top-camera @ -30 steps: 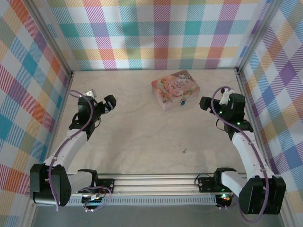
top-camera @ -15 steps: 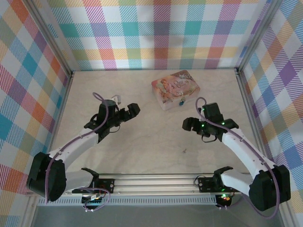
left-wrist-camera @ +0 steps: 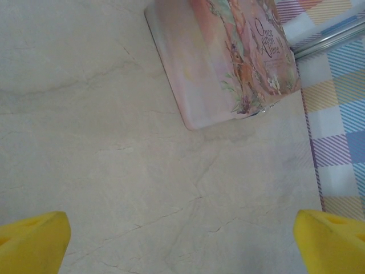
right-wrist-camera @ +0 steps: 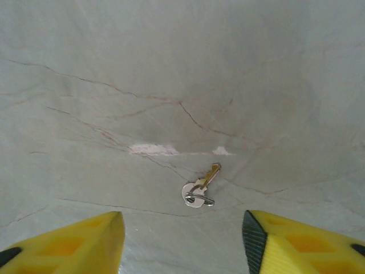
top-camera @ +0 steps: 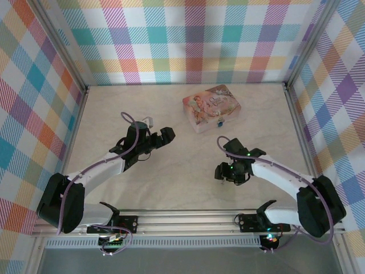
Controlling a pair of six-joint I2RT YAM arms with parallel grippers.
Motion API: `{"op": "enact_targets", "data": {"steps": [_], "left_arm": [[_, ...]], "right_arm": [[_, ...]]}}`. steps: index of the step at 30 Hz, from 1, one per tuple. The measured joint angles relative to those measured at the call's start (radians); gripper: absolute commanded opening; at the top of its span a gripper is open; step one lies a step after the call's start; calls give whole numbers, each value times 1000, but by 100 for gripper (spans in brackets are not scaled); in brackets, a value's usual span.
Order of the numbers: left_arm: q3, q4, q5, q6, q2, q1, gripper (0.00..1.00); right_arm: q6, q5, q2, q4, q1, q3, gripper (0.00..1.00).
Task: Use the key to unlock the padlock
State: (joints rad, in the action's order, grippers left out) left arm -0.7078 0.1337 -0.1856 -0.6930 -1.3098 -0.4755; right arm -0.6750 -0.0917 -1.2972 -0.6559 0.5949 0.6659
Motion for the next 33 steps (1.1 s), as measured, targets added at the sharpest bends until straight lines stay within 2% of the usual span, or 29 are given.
{"op": "enact_targets", "data": {"steps": [11,33], "left_arm": [[0,-1,15,1,35,0,100],[0,-9,22,5,44,0,100]], "right_arm": [[-1,35,-113,1,46,46,40],[-25,70,-146,-16,73,49,18]]}}
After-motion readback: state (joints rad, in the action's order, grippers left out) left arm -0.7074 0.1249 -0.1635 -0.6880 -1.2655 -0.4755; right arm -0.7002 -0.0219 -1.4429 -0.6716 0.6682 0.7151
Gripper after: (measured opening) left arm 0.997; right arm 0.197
